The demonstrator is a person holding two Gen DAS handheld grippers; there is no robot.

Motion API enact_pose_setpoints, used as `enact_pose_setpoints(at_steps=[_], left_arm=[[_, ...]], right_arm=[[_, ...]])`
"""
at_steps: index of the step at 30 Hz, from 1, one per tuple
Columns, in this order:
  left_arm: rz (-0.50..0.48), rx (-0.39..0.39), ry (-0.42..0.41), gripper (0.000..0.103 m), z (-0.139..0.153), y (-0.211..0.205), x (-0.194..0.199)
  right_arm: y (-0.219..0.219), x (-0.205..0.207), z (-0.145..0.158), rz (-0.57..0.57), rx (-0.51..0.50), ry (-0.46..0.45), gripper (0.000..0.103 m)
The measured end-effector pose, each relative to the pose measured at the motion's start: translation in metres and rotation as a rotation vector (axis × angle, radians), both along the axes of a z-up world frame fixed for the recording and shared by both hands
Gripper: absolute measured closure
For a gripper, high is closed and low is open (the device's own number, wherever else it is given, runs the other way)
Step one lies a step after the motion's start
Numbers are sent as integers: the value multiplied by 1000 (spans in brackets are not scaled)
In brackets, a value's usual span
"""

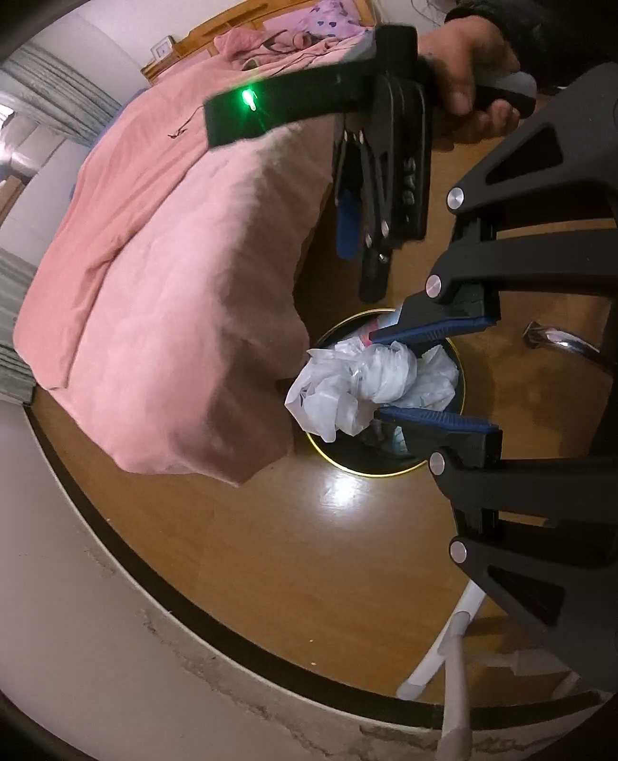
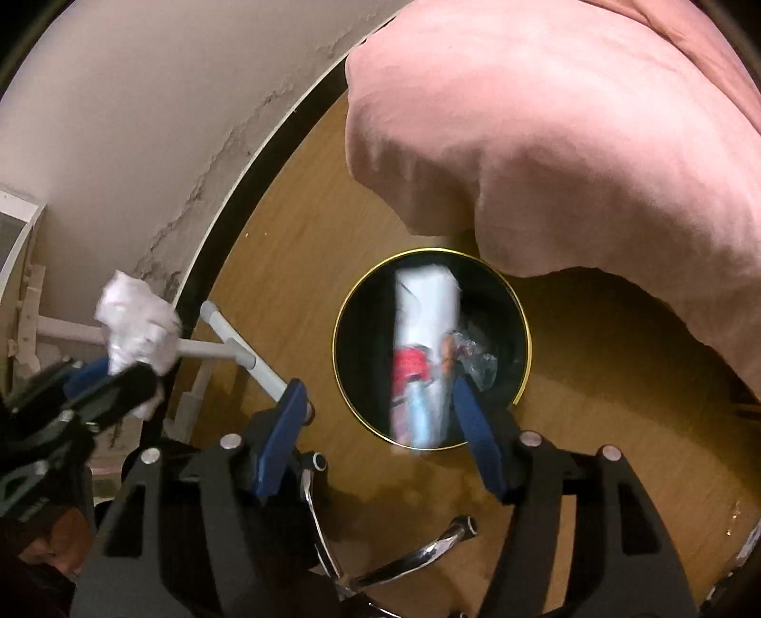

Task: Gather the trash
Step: 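Carry both items over the bin and open both tools to drop them, then grasp the second white face mask with the left tool while the right tool grasps the teal box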

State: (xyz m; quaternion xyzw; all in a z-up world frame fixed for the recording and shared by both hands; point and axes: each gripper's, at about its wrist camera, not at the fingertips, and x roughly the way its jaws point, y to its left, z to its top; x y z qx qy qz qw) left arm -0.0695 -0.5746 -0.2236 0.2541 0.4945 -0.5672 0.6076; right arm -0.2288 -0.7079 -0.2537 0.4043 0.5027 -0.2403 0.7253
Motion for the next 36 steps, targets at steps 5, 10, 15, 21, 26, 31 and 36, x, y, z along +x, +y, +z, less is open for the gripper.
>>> enact_pose_setpoints(at_steps=[5, 10, 15, 21, 26, 31, 36], left_arm=[[-23, 19, 8, 77, -9, -13, -4], [-30, 17, -6, 35, -9, -29, -15], [-17, -12, -26, 28, 9, -27, -23], [21, -87, -102, 18, 77, 22, -18], [127, -150, -164, 14, 147, 96, 6], [319, -233, -237, 13, 206, 215, 52], [605, -220, -326, 13, 231, 364, 107]], right_arm=[[-8, -8, 12, -35, -18, -19, 40], [-14, -23, 43, -86, -75, -43, 39], [-12, -32, 72, -110, -129, -51, 39], [12, -17, 113, -57, -187, -87, 38], [62, 39, 164, 86, -263, -159, 37], [143, 123, 213, 317, -304, -268, 35], [248, 215, 238, 577, -288, -344, 35]])
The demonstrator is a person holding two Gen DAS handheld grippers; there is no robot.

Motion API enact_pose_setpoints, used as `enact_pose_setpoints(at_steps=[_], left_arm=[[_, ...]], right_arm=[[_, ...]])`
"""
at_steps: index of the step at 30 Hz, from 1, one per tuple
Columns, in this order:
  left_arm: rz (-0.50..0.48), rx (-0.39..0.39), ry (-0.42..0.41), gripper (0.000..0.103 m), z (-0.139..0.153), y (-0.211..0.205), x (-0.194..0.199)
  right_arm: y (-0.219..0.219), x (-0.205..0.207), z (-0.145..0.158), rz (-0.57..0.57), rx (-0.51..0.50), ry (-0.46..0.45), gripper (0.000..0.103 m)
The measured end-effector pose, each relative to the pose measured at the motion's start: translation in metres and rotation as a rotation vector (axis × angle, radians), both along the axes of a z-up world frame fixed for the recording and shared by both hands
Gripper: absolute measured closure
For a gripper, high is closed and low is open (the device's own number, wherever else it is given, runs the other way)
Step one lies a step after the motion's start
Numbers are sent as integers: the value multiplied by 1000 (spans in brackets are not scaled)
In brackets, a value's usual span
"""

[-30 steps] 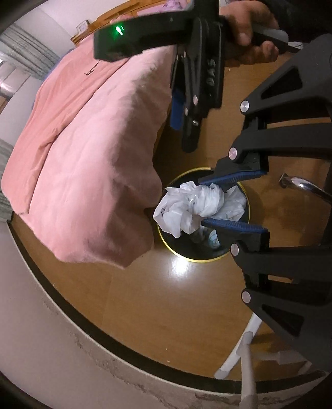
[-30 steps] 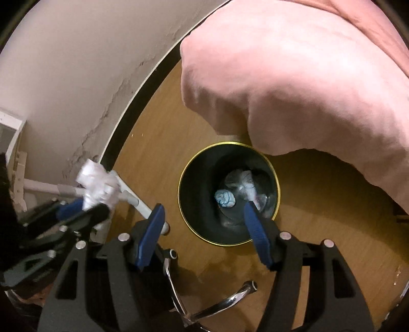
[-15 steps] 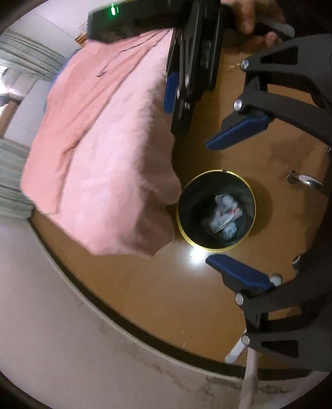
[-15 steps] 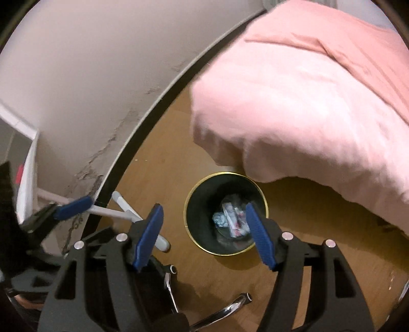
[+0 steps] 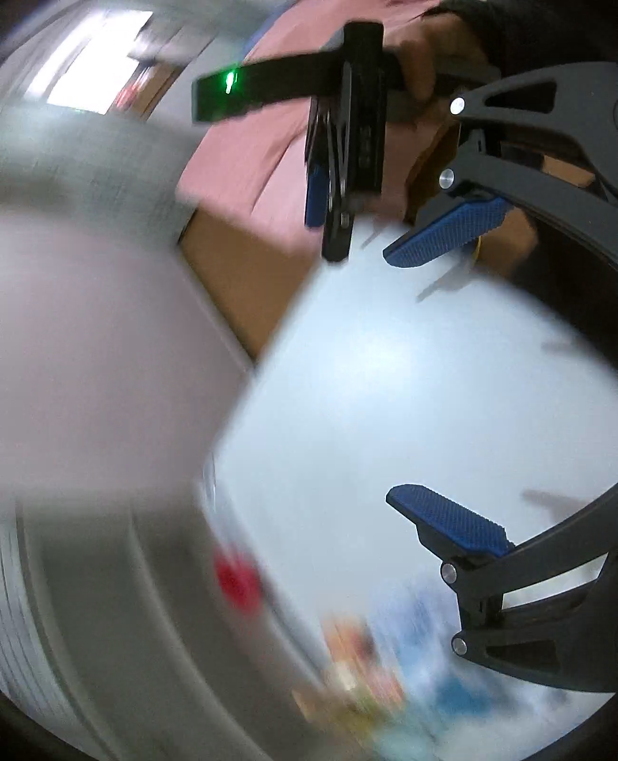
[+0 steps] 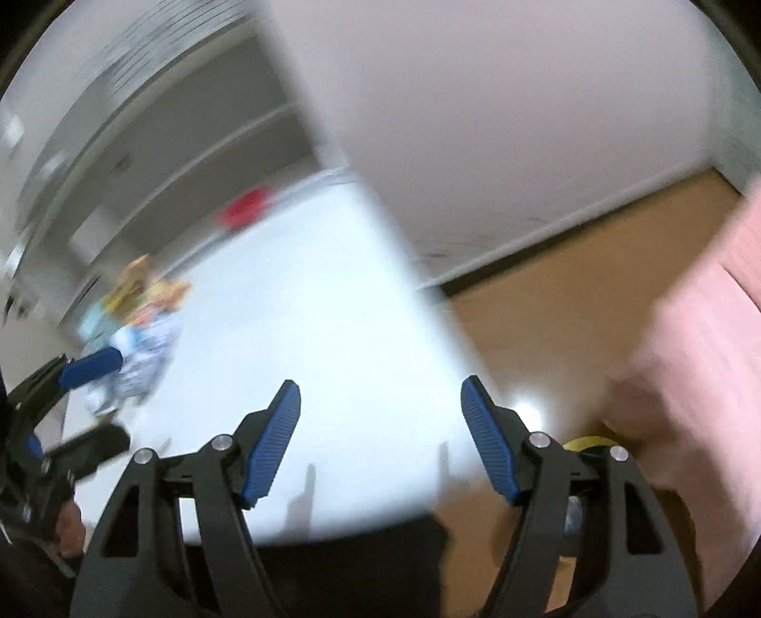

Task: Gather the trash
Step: 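Grasp the second white face mask with the left tool while the right tool grasps the teal box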

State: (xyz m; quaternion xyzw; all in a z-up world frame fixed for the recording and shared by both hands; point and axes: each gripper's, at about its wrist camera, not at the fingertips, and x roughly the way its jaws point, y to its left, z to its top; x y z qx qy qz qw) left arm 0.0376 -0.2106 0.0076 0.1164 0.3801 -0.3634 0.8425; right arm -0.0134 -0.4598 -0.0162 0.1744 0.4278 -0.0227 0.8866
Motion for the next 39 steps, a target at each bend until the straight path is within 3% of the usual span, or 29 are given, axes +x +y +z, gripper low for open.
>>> enact_pose_setpoints(at_steps=[5, 9, 14, 19, 23, 26, 27, 39], left_arm=[[283, 36, 3, 13, -3, 138, 36], [432, 38, 48, 13, -16, 225, 46], [518, 21, 121, 13, -37, 279, 54], [486, 12, 149, 13, -52, 292, 60], [450, 13, 170, 13, -58, 293, 67], [423, 19, 177, 13, -62, 292, 71], [410, 25, 178, 13, -65, 290, 73], [407, 83, 166, 14, -82, 277, 103]], right_arm=[[120, 76, 13, 254, -13, -2, 35], [206, 116, 24, 428, -48, -20, 35], [289, 160, 22, 590, -102, -29, 35], [340, 188, 15, 674, -188, -12, 35], [354, 207, 4, 691, -236, 18, 35], [357, 212, 1, 701, -255, 34, 35], [358, 214, 1, 706, -258, 36, 47], [338, 195, 37, 647, -203, -61, 47]])
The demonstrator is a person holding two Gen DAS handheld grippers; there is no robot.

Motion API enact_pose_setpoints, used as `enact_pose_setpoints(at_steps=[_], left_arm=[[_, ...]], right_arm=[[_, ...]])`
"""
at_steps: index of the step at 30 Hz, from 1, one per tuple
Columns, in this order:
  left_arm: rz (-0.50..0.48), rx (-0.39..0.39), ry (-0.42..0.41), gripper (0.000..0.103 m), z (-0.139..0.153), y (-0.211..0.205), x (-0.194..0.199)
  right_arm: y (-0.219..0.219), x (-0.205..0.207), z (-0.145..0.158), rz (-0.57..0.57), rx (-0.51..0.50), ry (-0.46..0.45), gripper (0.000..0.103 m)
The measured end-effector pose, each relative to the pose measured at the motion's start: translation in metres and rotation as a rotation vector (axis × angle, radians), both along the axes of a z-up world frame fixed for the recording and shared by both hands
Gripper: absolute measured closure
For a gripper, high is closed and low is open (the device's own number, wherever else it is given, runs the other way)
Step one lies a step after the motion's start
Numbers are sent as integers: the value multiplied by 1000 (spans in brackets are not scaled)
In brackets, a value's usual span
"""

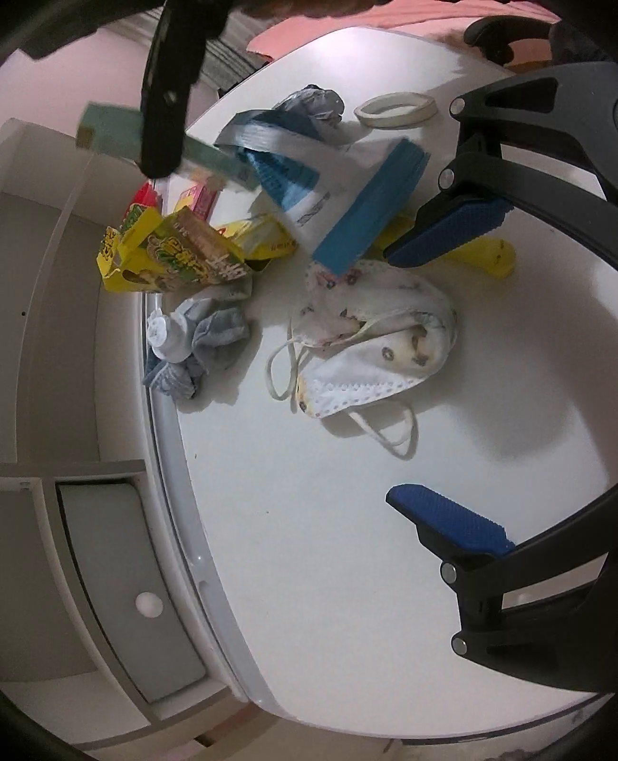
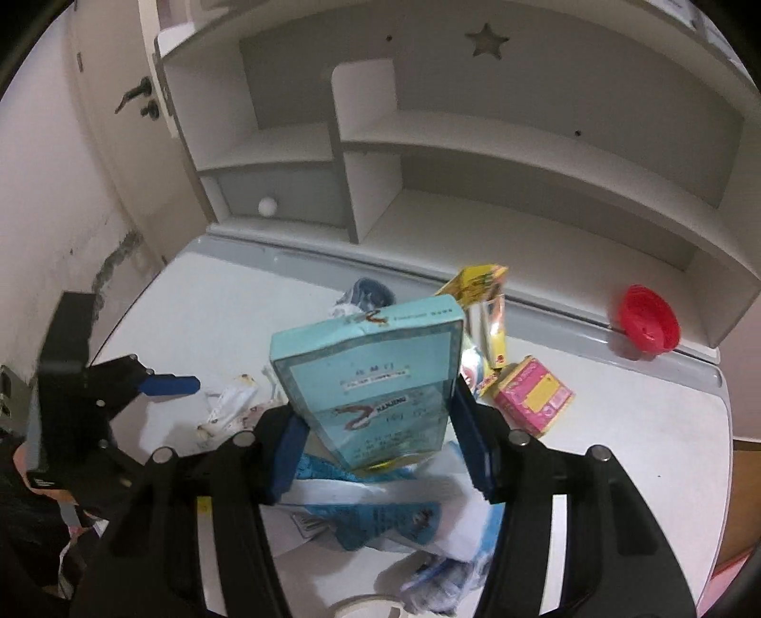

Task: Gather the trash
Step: 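Grasp the second white face mask with the left tool while the right tool grasps the teal box, then carry the mask and teal box to the bin and release both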

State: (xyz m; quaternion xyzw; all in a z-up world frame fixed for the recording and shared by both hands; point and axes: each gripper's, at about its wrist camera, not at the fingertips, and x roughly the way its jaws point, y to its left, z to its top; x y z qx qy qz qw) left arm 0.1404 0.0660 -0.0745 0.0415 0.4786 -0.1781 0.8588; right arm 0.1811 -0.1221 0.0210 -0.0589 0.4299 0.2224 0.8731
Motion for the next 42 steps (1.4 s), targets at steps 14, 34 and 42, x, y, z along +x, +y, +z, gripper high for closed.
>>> enact_pose_setpoints(at_steps=[14, 34, 42], left_arm=[[47, 6, -126, 80, 53, -10, 0], [-780, -312, -96, 80, 71, -415, -130], [-990, -251, -10, 80, -12, -528, -194]], right_arm=[[-102, -38, 44, -176, 113, -93, 47], [-472, -328, -63, -1078, 114, 41, 47], [-533, -392, -169, -1198, 202, 252, 47]])
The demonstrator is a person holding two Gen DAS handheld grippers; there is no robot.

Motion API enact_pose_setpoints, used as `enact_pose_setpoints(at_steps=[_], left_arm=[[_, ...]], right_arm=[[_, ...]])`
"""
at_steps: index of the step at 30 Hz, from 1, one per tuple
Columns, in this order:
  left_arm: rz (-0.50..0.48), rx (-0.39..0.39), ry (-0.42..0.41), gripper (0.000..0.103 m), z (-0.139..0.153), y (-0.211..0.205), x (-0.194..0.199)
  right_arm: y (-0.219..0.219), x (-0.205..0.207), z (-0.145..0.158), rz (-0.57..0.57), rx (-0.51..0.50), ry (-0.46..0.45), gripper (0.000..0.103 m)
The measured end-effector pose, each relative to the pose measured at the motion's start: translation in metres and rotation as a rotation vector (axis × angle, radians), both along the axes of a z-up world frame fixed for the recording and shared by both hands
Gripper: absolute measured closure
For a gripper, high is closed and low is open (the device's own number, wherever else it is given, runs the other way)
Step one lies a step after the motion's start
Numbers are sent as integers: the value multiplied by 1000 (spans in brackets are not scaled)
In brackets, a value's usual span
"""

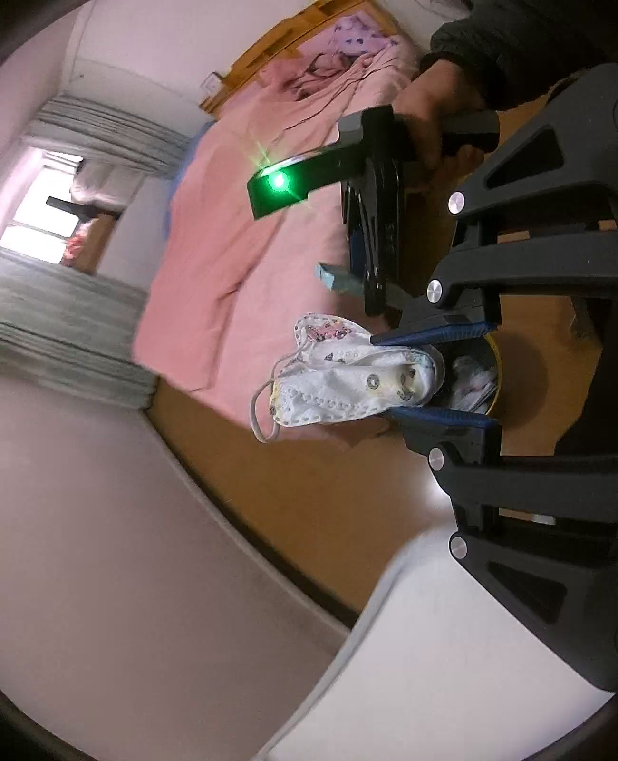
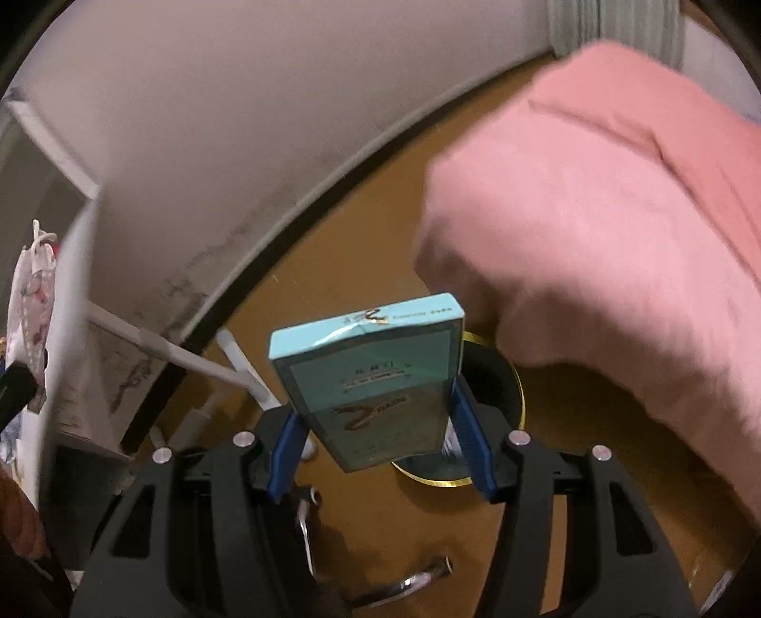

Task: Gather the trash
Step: 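Carry the mask and teal box to the bin and release both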

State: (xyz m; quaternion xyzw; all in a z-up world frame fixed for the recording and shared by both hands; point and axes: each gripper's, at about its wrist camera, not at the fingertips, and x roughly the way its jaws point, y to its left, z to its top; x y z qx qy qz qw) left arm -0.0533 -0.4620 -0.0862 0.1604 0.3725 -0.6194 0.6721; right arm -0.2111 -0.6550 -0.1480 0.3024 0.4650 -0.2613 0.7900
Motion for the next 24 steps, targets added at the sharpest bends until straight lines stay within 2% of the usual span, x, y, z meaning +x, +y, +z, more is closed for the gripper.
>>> enact_pose_setpoints(at_steps=[3, 7, 12, 13, 15, 16, 24], left_arm=[[-12, 64, 31, 80, -34, -24, -6], [-20, 120, 33, 80, -69, -43, -8], [-14, 187, 44, 80, -101, -64, -13], [-15, 199, 46, 80, -103, -67, -12], [-17, 218, 59, 80, -112, -73, -11], [-16, 223, 61, 80, -113, -69, -9], [-45, 277, 67, 80, -129, -91, -19]], right_arm=[[-14, -8, -38, -12, 60, 41, 47], [-26, -14, -77, -23, 103, 84, 47], [-33, -4, -102, -10, 135, 106, 46], [-37, -4, -106, -10, 139, 106, 42], [-40, -3, -108, -16, 141, 105, 31], [-42, -3, -108, -18, 140, 98, 29], [-58, -23, -90, -83, 132, 47, 25]])
